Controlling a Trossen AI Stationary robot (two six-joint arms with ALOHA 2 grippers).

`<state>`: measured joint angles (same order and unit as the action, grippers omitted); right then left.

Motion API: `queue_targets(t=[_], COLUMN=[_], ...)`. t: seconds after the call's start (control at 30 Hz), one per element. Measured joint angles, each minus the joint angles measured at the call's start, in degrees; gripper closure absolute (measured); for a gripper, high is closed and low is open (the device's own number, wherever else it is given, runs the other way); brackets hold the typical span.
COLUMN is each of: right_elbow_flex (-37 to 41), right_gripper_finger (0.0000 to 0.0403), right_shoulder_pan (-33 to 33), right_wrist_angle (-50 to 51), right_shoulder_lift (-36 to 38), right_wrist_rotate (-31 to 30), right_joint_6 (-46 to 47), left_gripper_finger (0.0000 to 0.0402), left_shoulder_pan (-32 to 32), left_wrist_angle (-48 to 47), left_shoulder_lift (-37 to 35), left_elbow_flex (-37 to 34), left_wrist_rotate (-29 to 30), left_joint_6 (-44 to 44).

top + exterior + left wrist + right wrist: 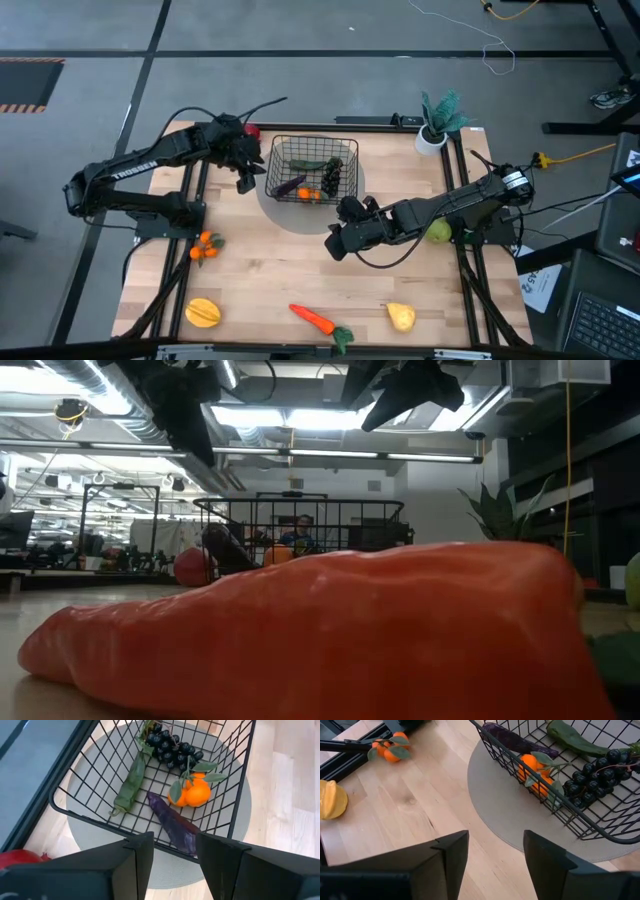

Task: Build produce basket
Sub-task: Put the green pear into the black wire basket

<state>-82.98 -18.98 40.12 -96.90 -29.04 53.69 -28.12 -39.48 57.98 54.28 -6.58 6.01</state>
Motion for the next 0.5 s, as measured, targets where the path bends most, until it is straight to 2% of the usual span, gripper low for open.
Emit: queue_targets(t=[0.2,0.5], right_elbow_flex=[0.0,0.0], right_gripper_finger=[0.0226,0.0226], right_shoulder_pan=[0.0,0.6], right_wrist_angle=[0.0,0.0], right_shoulder_lift=[0.0,0.0], right_wrist_rotate=[0.0,-1.6], right_joint_6=[0.0,0.1], left_gripper_finger=[0.0269,0.0269], left_shoulder_pan=[0.0,0.1], left_wrist_angle=[0.0,-1.3], left_shoulder_lift=[0.0,0.0], left_elbow_flex=[0.0,0.0], left_wrist_rotate=[0.0,0.1], left_joint_6=[-1.4,-10.5])
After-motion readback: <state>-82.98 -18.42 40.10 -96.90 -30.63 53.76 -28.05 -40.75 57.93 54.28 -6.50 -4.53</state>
